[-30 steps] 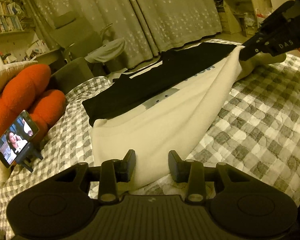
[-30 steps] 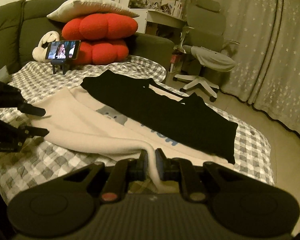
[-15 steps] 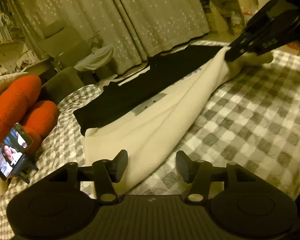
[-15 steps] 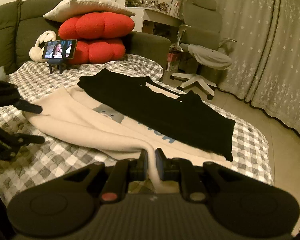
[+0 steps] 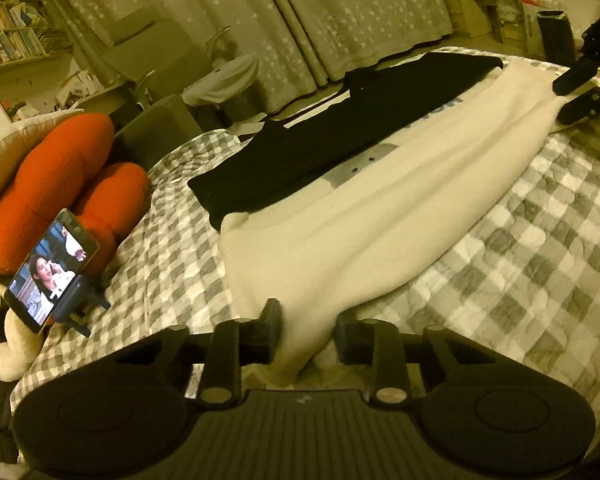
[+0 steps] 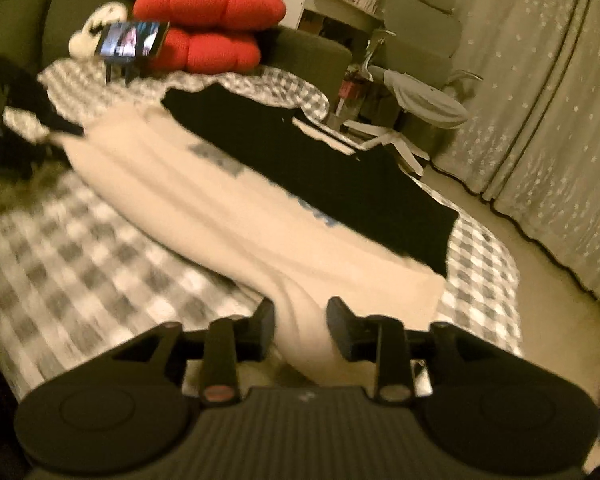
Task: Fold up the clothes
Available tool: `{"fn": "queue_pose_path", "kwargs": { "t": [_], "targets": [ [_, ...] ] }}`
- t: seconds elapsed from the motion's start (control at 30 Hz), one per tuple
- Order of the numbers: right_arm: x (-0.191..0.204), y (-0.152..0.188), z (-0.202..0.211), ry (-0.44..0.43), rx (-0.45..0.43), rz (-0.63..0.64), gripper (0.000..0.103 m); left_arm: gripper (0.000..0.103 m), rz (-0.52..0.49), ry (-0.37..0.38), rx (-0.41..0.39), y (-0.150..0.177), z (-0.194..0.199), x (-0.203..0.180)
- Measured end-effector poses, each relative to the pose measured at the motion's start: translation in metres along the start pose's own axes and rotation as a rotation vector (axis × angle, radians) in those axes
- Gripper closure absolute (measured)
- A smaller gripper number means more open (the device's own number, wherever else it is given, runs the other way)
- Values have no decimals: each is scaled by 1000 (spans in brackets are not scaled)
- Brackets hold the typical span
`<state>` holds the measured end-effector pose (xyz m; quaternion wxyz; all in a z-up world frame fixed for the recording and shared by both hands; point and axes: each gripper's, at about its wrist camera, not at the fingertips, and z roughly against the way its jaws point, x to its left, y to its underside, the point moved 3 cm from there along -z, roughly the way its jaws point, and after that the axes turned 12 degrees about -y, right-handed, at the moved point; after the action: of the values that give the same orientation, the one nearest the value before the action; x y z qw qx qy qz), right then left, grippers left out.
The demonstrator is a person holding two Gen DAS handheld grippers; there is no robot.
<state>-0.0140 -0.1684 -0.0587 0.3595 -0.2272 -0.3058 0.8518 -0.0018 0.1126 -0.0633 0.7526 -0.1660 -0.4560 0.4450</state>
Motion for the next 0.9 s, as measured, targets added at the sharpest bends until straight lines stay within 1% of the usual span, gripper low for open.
{"fn": "queue_pose_path", "kwargs": {
  "t": [0.1, 0.23, 0.3, 0.37, 0.4, 0.47, 0.5, 0.6, 0.73, 0.9],
  "targets": [
    [-1, 9, 1, 17, 30, 35, 71, 84, -3, -2, 2, 1, 0, 0],
    [0, 17, 3, 41, 70, 100, 69, 88, -3, -4, 8, 1, 0, 1],
    [-5, 20, 3, 79, 89, 108, 69, 90, 12, -2, 13, 1, 0, 4],
    [-11, 22, 4, 88, 94, 92, 69, 90, 24, 1, 12, 1, 1, 6],
    [-11, 23, 3, 88, 96, 87, 70, 91, 23, -1, 11, 2, 1, 6],
    [-8, 25, 3, 93, 104, 113, 79, 92, 21, -8, 11, 1, 1, 5],
    [-7, 25, 3, 106, 111, 127, 85, 92, 29, -11, 12, 1, 1, 6],
    [-8, 26, 7, 116, 95, 138, 90, 92, 75, -11, 10, 0, 1, 13],
    [-10, 21, 23, 131, 21, 124, 91, 92, 114, -6, 7, 0, 3, 18],
    [-6, 24, 19, 155, 42, 164, 92, 94, 117, -7, -3, 0, 6, 19]
  ]
}}
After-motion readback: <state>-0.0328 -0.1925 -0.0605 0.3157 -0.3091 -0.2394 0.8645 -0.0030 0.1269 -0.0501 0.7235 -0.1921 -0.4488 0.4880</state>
